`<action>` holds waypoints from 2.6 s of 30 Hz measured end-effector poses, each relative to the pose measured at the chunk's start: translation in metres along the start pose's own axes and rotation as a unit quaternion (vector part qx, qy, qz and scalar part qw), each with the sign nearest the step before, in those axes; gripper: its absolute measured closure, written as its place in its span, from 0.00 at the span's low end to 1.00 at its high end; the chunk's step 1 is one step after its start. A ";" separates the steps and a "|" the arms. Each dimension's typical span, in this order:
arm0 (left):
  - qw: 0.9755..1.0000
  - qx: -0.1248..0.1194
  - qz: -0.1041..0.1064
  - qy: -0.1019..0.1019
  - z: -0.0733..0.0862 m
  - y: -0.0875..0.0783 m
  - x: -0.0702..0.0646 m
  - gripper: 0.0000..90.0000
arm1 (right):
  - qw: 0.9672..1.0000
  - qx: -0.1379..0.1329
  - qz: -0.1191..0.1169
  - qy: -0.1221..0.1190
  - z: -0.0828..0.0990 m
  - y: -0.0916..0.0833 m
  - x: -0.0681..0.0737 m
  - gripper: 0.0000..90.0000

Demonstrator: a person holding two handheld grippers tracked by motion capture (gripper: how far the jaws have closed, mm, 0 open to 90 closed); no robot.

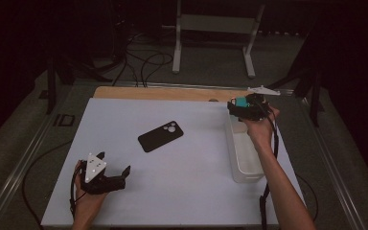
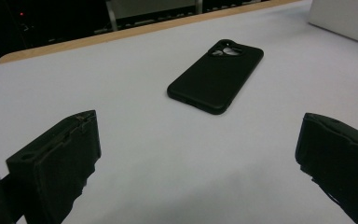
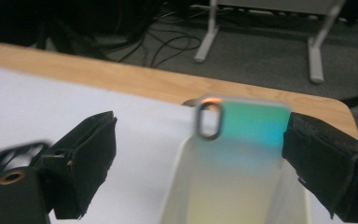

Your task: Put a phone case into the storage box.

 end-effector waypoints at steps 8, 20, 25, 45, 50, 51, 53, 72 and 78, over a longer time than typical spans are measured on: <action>1.000 -0.003 -0.001 -0.002 0.000 -0.001 0.001 0.01 | 0.998 -0.022 -0.046 -0.045 0.017 -0.033 0.028 0.12; 1.000 -0.004 0.006 -0.007 -0.003 -0.004 0.001 0.01 | 0.990 -0.053 -0.114 -0.064 0.060 -0.071 0.060 0.12; 1.000 -0.005 0.007 -0.006 -0.005 -0.006 0.002 0.01 | 0.985 -0.065 -0.142 -0.067 0.073 -0.077 0.065 0.12; 0.999 -0.010 0.034 -0.001 -0.014 -0.010 -0.003 0.01 | 0.976 -0.112 -0.163 -0.093 0.108 -0.096 0.075 0.12; 0.999 -0.002 0.044 0.009 -0.016 -0.004 -0.006 0.01 | 0.976 -0.108 -0.165 -0.090 0.115 -0.095 0.074 0.12; 0.999 -0.001 0.045 0.011 -0.017 -0.003 -0.007 0.01 | 0.977 -0.107 -0.165 -0.089 0.115 -0.095 0.073 0.12; 0.999 0.000 0.048 0.015 -0.019 -0.002 -0.008 0.00 | 0.977 -0.108 -0.164 -0.087 0.116 -0.095 0.072 0.12; 0.998 -0.005 0.060 0.019 -0.039 0.009 -0.005 0.00 | 0.976 -0.122 -0.165 -0.072 0.117 -0.099 0.066 0.14; 0.998 0.000 0.062 0.028 -0.045 0.016 -0.007 0.00 | 0.976 -0.125 -0.165 -0.070 0.116 -0.101 0.067 0.14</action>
Point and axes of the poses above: each handheld gripper's, and its own axes: y roughly forward along the jaws, z roughly out of its underside, x roughly to its left, the point moved 1 cm from there along y, roughly forward along the jaws
